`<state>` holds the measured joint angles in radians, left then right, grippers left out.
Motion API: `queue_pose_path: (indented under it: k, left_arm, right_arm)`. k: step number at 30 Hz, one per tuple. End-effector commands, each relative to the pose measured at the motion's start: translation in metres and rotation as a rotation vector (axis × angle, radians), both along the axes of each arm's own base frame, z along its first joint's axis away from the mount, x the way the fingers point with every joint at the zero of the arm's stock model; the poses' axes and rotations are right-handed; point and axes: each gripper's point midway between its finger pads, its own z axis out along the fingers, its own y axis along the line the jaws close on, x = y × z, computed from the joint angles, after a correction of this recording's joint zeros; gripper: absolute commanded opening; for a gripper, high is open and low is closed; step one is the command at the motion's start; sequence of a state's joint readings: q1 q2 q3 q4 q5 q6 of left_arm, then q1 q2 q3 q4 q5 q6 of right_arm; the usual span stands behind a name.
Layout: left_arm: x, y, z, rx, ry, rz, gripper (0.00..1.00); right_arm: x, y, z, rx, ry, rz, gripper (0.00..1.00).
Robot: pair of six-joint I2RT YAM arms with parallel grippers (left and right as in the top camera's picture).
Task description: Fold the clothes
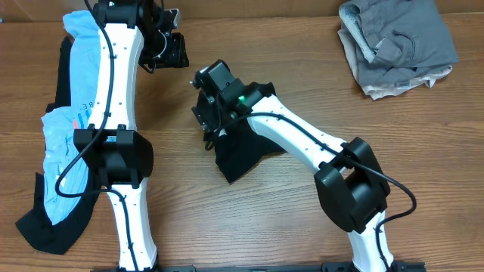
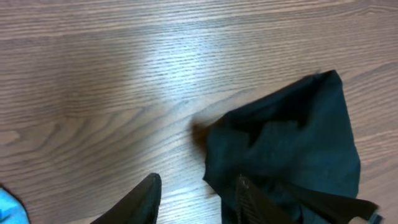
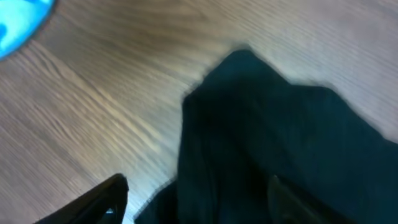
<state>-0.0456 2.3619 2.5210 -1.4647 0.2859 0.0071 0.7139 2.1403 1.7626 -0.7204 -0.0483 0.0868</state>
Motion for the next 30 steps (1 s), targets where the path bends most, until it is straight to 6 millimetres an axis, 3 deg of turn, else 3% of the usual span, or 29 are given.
queue_pose_path:
  k: [1,8,14,22,25,30]
  left_arm:
    - [0.006,0.01,0.008,0.036,-0.042,0.004,0.43]
    - [0.011,0.015,0.007,0.036,-0.054,0.015,0.48]
    - [0.01,0.015,0.004,0.036,-0.046,0.014,0.49]
    - [0.006,0.015,-0.003,0.036,-0.021,0.014,0.48]
    - [0.005,0.015,-0.006,0.037,-0.011,0.014,0.48]
    - [0.004,0.015,-0.007,0.037,-0.005,0.014,0.48]
  right_arm:
    - [-0.004,-0.021,0.042,0.057,0.047,-0.136,0.77]
    - [-0.059,-0.079,0.004,-0.089,0.383,-0.215,0.66]
    - [-0.083,-0.095,-0.021,-0.147,0.481,-0.224,0.6]
    - [-0.077,-0.108,-0.047,-0.15,0.465,-0.259,0.59]
    - [-0.065,-0.131,-0.057,-0.175,0.445,-0.32,0.6]
    - [-0.048,-0.193,-0.074,-0.299,0.398,-0.443,0.64]
